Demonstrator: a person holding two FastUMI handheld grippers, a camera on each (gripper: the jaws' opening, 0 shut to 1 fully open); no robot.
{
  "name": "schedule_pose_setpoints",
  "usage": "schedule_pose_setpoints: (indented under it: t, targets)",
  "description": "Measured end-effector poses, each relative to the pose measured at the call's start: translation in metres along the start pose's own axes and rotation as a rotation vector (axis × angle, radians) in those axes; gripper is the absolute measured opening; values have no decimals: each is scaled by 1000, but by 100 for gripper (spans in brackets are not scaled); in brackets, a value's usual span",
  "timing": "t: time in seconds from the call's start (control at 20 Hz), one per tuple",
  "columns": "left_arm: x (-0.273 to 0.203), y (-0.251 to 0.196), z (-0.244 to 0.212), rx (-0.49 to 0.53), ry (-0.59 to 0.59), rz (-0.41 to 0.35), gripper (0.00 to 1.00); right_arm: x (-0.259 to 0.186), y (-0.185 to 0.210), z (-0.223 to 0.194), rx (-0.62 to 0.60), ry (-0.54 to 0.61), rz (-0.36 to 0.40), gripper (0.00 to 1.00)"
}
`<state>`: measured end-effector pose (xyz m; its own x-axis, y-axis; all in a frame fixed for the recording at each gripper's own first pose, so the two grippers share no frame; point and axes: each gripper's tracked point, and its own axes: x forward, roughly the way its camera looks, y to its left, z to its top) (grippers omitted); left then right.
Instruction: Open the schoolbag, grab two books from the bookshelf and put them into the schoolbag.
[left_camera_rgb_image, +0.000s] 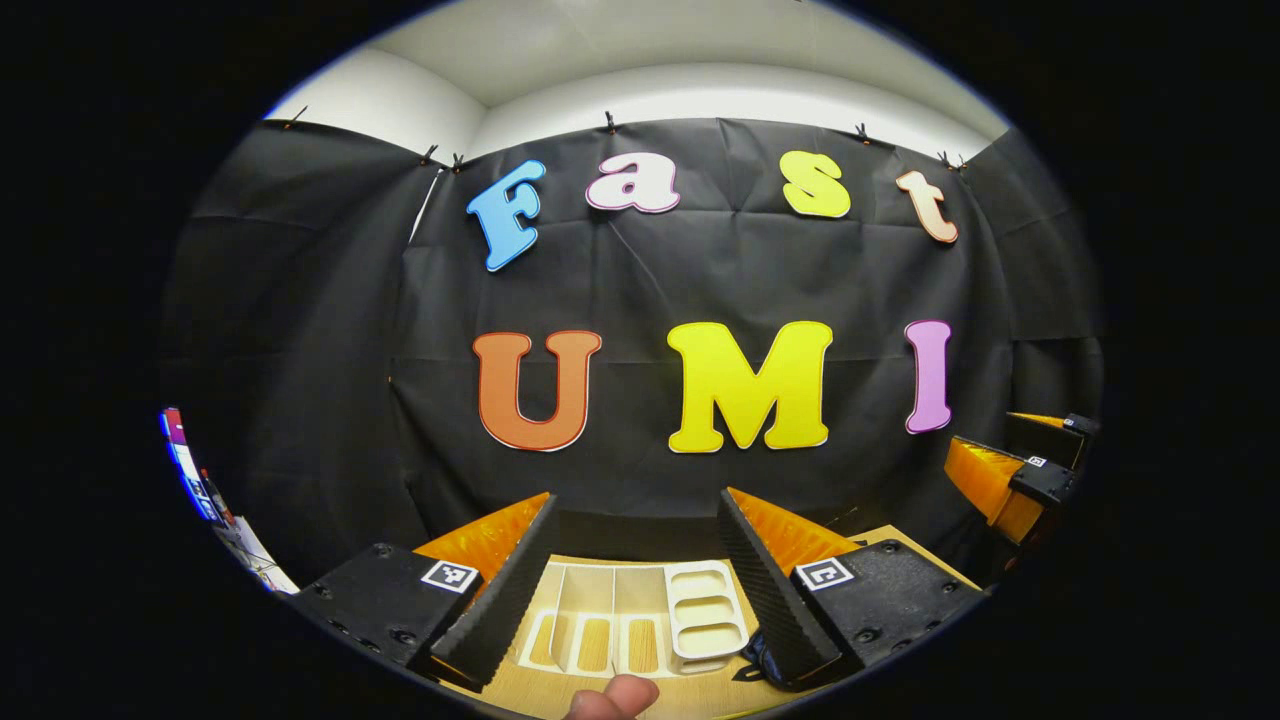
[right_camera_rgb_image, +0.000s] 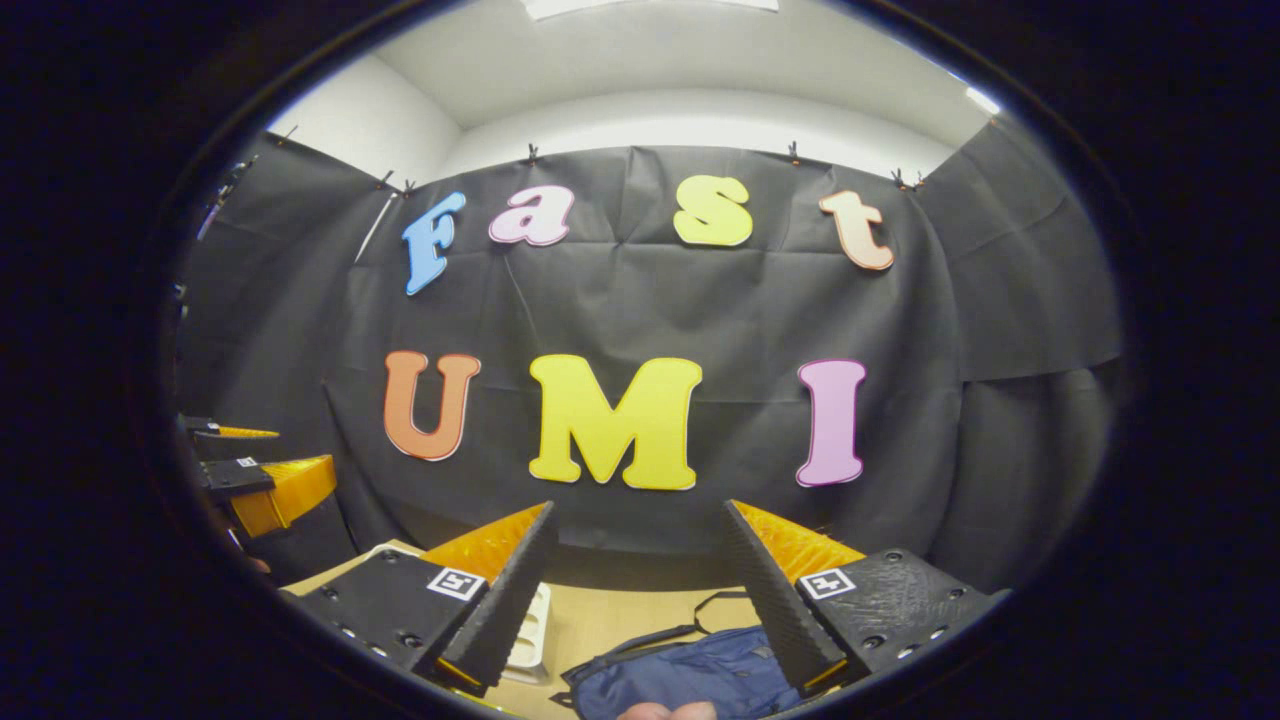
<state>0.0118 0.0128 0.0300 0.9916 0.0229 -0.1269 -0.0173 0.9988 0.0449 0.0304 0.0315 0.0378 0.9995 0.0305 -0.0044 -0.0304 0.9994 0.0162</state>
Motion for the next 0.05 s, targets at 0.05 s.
schedule_pose_setpoints:
  t: [0.05]
  targets:
    - [0, 0, -1, 0, -1, -2, 99, 0, 0, 1, -1, -2, -1, 98]
